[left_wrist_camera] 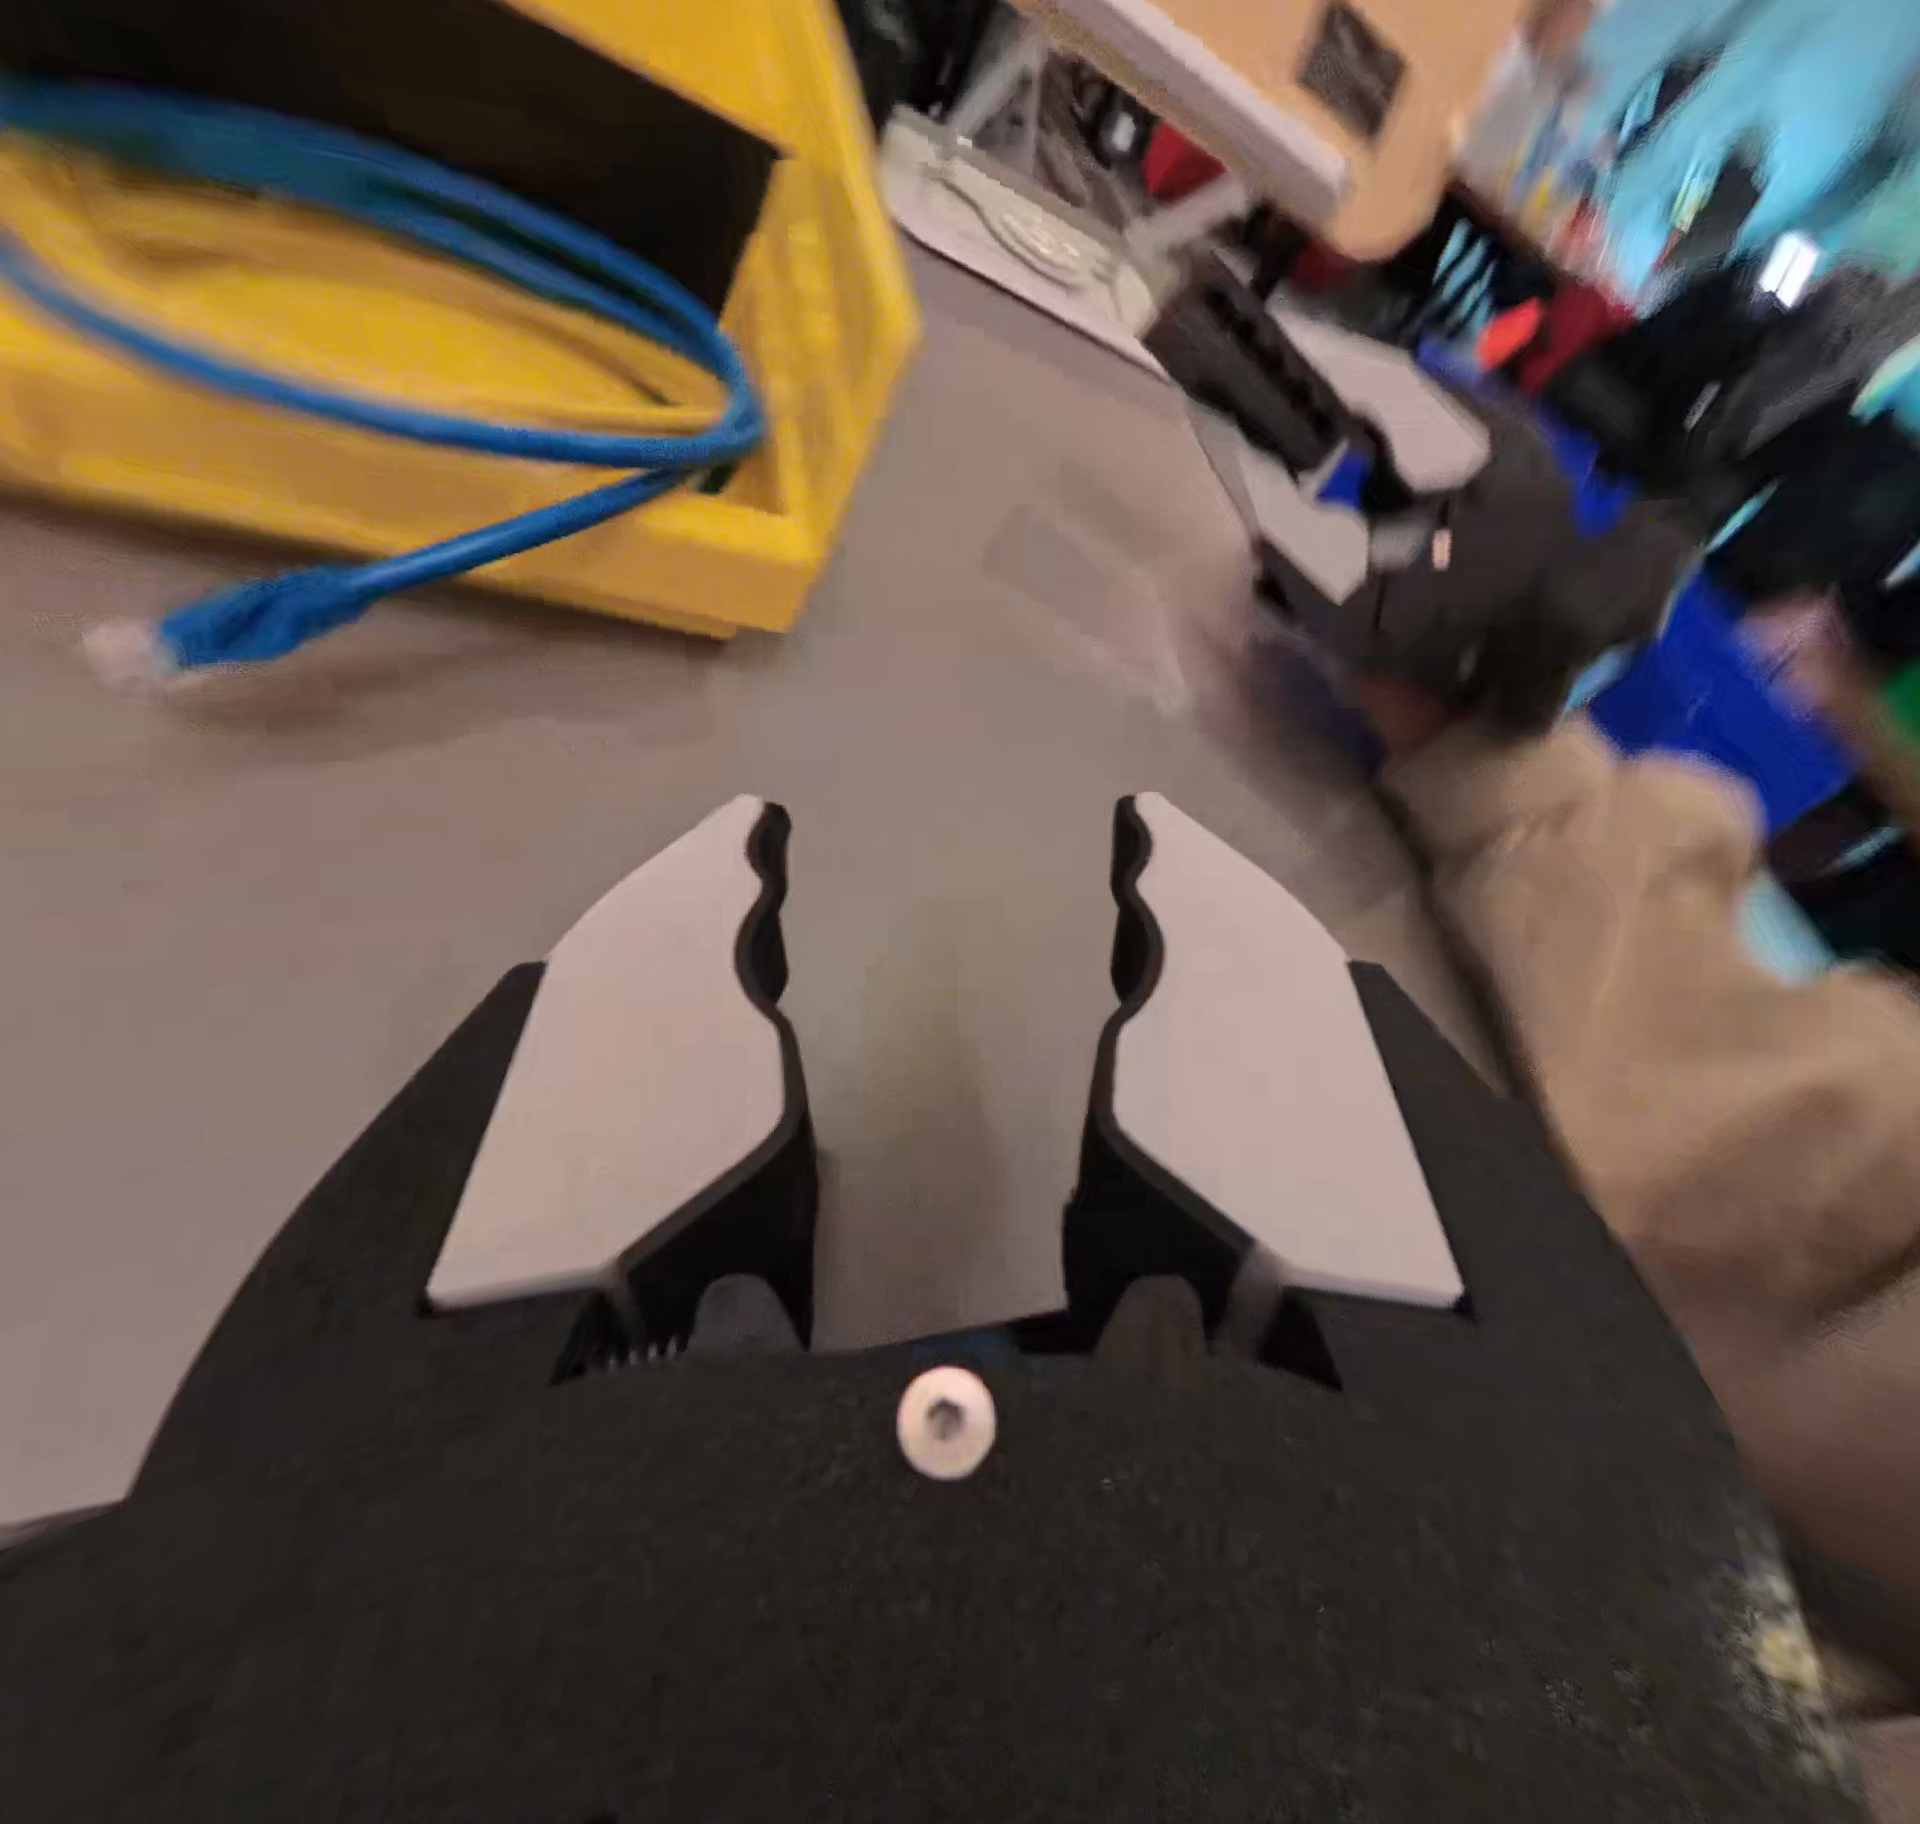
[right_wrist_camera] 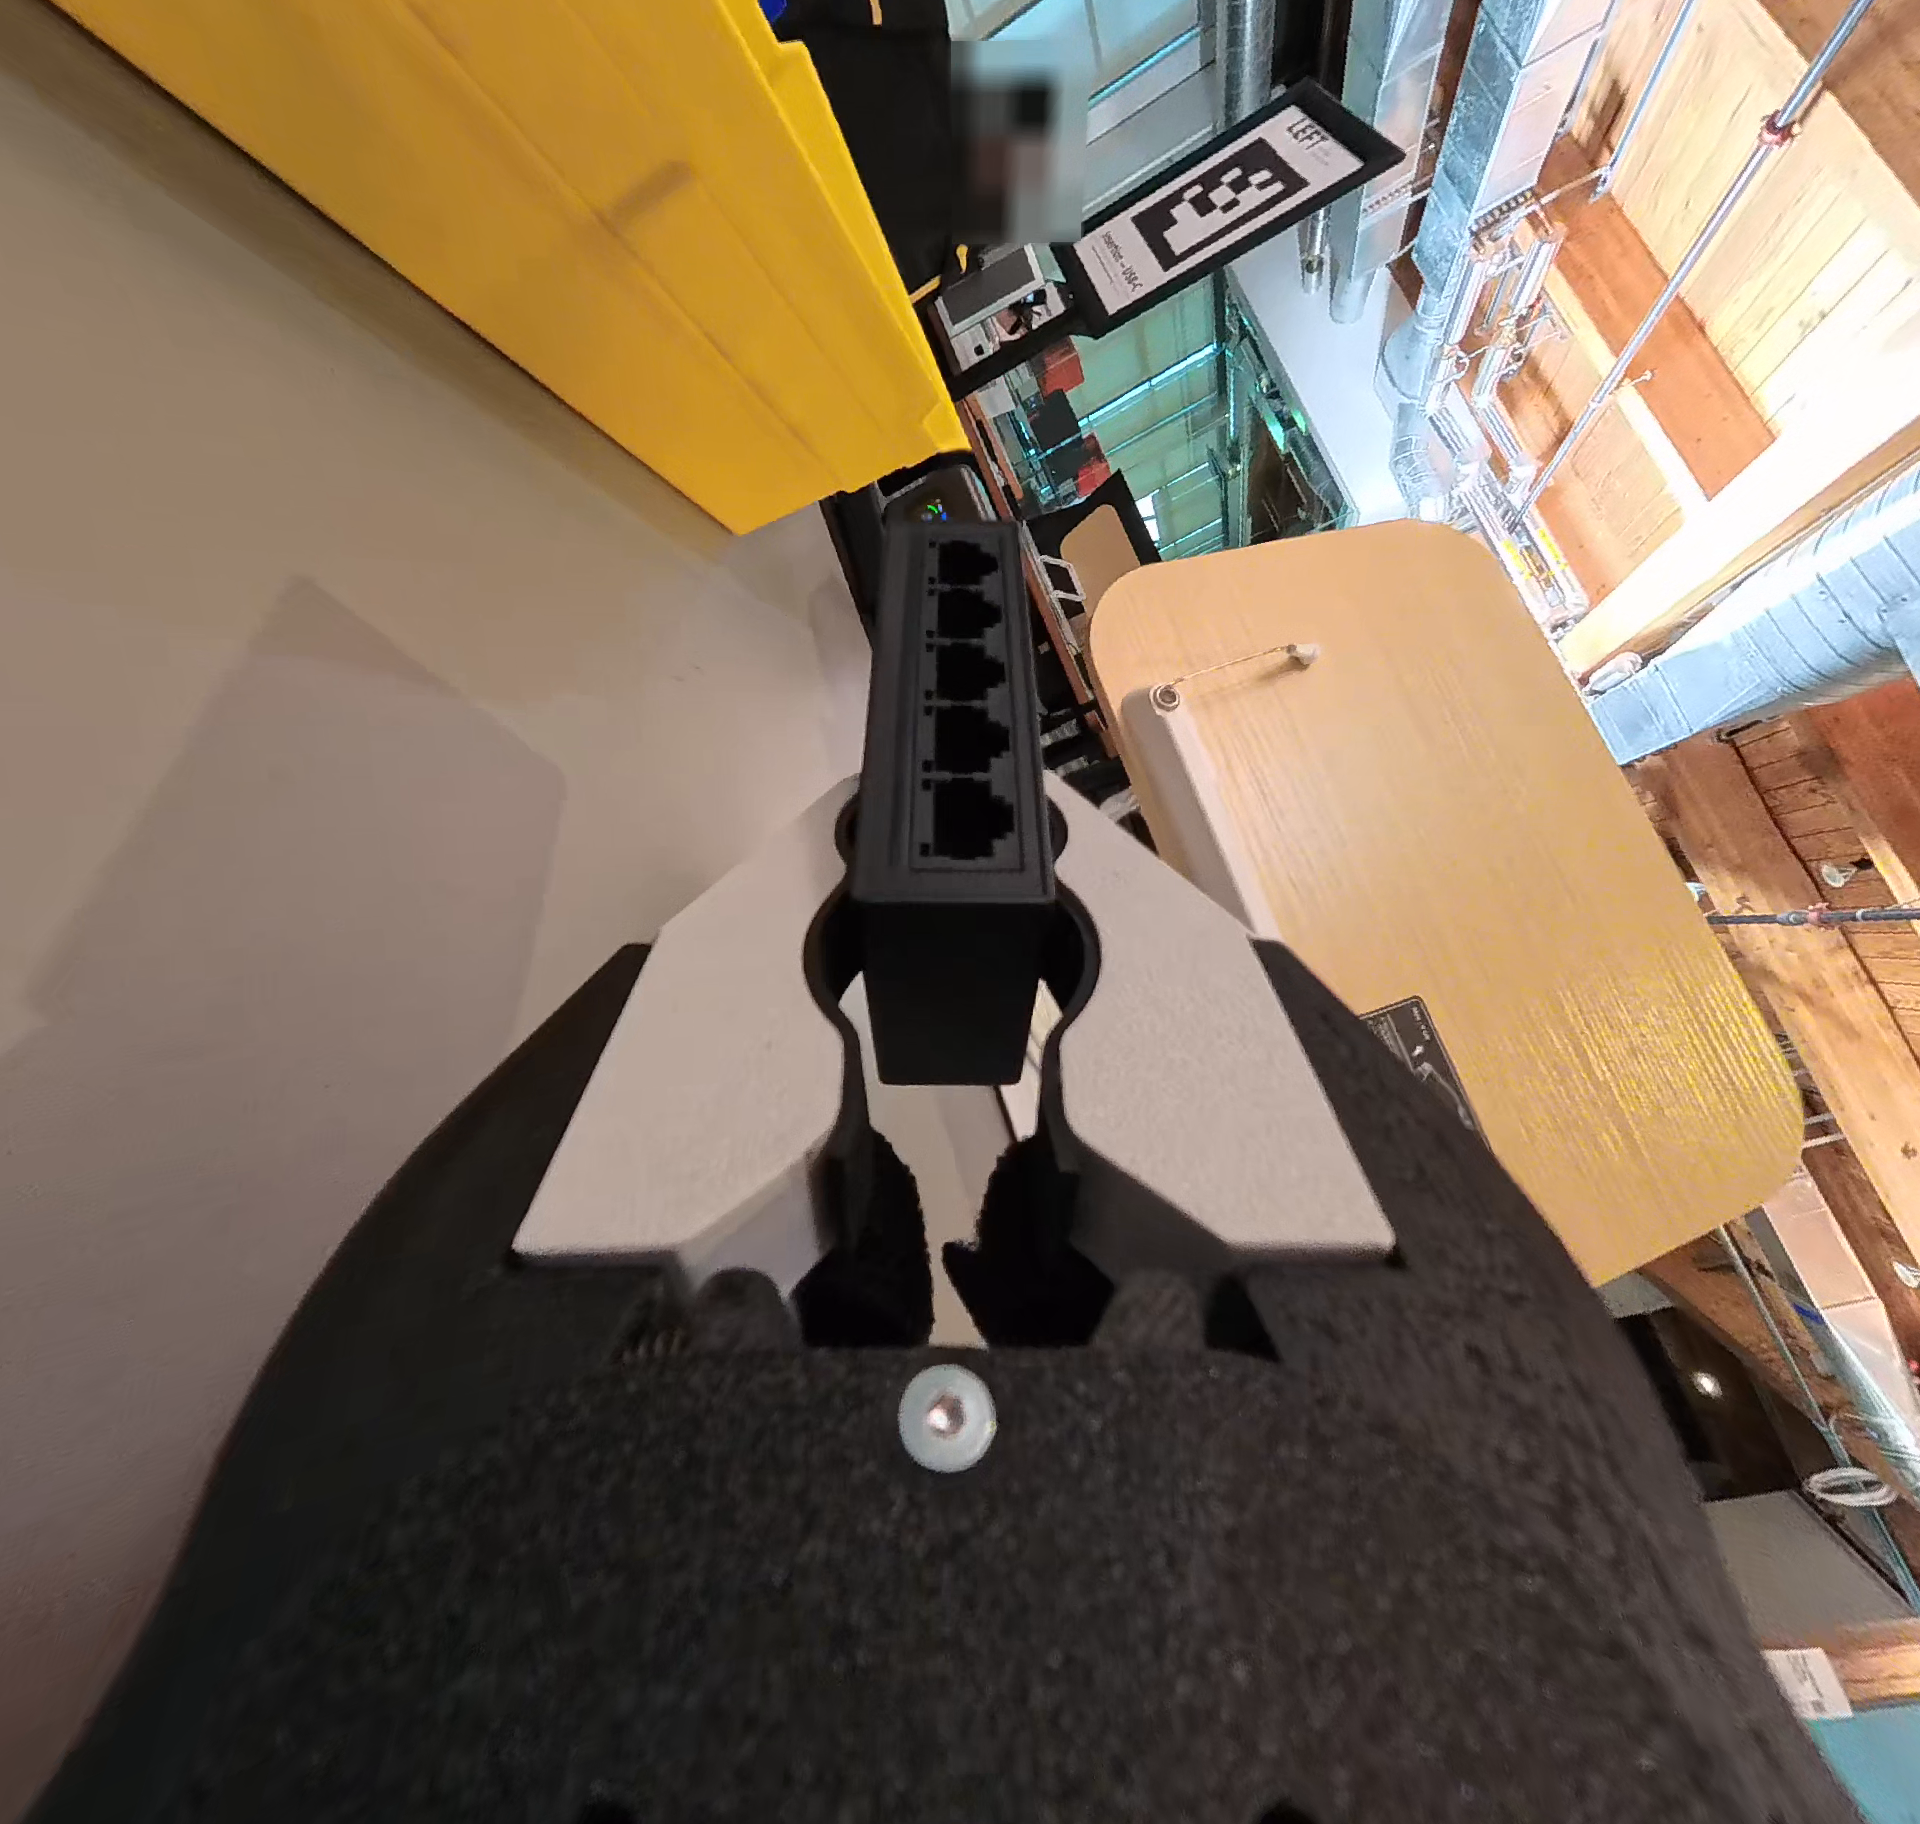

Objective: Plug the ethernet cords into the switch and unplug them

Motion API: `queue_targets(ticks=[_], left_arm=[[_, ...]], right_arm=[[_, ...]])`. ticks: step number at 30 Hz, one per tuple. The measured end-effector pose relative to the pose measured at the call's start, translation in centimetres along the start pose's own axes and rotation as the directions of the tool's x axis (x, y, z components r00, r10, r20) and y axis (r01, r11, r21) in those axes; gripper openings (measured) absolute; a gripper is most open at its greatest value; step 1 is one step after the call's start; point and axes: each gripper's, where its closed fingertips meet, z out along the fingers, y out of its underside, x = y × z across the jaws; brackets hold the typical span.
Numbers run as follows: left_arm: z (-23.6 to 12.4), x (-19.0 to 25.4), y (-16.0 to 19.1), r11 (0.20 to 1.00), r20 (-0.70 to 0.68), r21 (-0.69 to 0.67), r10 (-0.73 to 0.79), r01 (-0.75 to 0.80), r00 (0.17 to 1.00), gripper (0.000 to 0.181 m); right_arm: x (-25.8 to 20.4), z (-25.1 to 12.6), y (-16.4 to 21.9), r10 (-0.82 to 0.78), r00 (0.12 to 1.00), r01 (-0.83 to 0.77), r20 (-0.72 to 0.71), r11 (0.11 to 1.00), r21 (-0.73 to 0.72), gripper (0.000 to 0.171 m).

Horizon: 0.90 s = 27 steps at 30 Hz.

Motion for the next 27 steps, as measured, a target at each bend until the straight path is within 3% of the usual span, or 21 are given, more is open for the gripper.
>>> queue_targets(ticks=[1, 2, 3, 7, 9, 12, 21, 24, 27], left_arm=[[-0.1, -1.5, -0.5, 0.987, 0.006, -0.004, -0.158, 0.158, 0.987, 0.046], [-0.1, -3.2, -0.9, 0.951, 0.030, -0.002, -0.308, 0.308, 0.951, 0.030], [0.0, -4.2, -1.5, 0.918, 0.022, 0.019, -0.397, 0.397, 0.917, 0.033], [0.6, -5.7, -4.3, 0.846, -0.042, 0.111, -0.520, 0.521, 0.853, 0.050], [1.3, -6.9, -4.7, 0.806, -0.027, 0.122, -0.581, 0.579, 0.814, 0.049], [2.8, -8.3, -3.4, 0.689, -0.007, 0.060, -0.723, 0.722, 0.691, 0.037], [4.5, -8.7, -5.5, 0.657, -0.073, 0.135, -0.740, 0.742, 0.669, 0.039], [4.3, -9.1, -6.0, 0.652, -0.098, 0.152, -0.738, 0.743, 0.668, 0.011], [3.6, -9.1, -6.0, 0.669, -0.100, 0.162, -0.720, 0.725, 0.687, 0.006]], right_arm=[[0.1, 0.0, 0.1, 0.011, 1.000, -0.011, 0.000, 1.000, -0.002, 0.027], [0.1, 0.0, 0.1, 0.027, 1.000, -0.027, 0.004, 1.000, -0.001, 0.027], [0.0, 0.0, 0.2, 0.045, 0.999, -0.045, 0.011, 0.999, -0.001, 0.027], [-0.1, 0.2, 0.7, 0.088, 0.996, -0.087, 0.028, 0.996, -0.022, 0.027], [-0.2, 0.2, 0.9, 0.106, 0.994, -0.105, 0.037, 0.994, -0.025, 0.027], [-0.6, 0.3, 1.0, 0.118, 0.991, -0.117, 0.063, 0.993, -0.029, 0.027], [-1.3, 0.5, 1.1, 0.080, 0.993, -0.077, 0.085, 0.996, -0.042, 0.027], [-1.2, 0.5, 1.2, 0.087, 0.993, -0.084, 0.082, 0.996, -0.045, 0.027], [-1.1, 0.5, 1.3, 0.092, 0.993, -0.088, 0.080, 0.995, -0.048, 0.027]])
